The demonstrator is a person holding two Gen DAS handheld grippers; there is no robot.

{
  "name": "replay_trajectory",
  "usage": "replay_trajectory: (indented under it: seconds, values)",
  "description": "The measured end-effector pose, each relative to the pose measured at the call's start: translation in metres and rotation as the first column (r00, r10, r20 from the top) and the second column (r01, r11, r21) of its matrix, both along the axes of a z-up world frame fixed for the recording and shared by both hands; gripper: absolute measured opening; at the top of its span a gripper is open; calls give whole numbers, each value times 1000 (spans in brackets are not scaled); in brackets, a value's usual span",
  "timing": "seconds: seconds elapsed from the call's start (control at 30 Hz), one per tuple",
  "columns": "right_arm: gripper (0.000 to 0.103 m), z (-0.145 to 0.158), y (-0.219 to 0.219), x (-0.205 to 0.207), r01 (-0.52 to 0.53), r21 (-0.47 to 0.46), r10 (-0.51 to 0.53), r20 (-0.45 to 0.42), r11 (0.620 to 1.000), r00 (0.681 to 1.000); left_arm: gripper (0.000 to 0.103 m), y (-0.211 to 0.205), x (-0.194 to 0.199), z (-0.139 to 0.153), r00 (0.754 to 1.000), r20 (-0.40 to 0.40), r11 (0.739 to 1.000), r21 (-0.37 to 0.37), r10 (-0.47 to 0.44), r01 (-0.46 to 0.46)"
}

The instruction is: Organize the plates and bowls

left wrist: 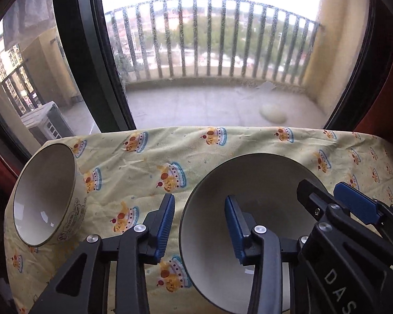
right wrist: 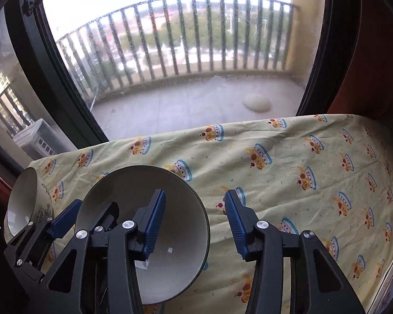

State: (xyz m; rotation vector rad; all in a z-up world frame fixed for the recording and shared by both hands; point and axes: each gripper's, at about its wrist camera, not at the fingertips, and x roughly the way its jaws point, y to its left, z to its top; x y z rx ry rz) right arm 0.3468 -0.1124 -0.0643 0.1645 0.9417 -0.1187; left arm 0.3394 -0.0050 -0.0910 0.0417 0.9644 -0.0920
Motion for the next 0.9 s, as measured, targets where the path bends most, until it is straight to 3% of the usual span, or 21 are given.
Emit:
replay_trajectory:
  seconds: [0.17,0.37,0.9]
  values:
    - [27,-7,2,4,-4,-5,4,-10,1000,1000,24,1,3,-6,1000,-27,1000,-10,5,-6]
    - [23,-13,-2,6,4,5,-4,-24,1000,1000,24,-4,2,-7,1000,-8,1000,24,-3,3]
    - [23,-5,-2,-4,13,20,-12,-45,1000,999,23,-2,-8,1,999,-36,1000,11,17,-17]
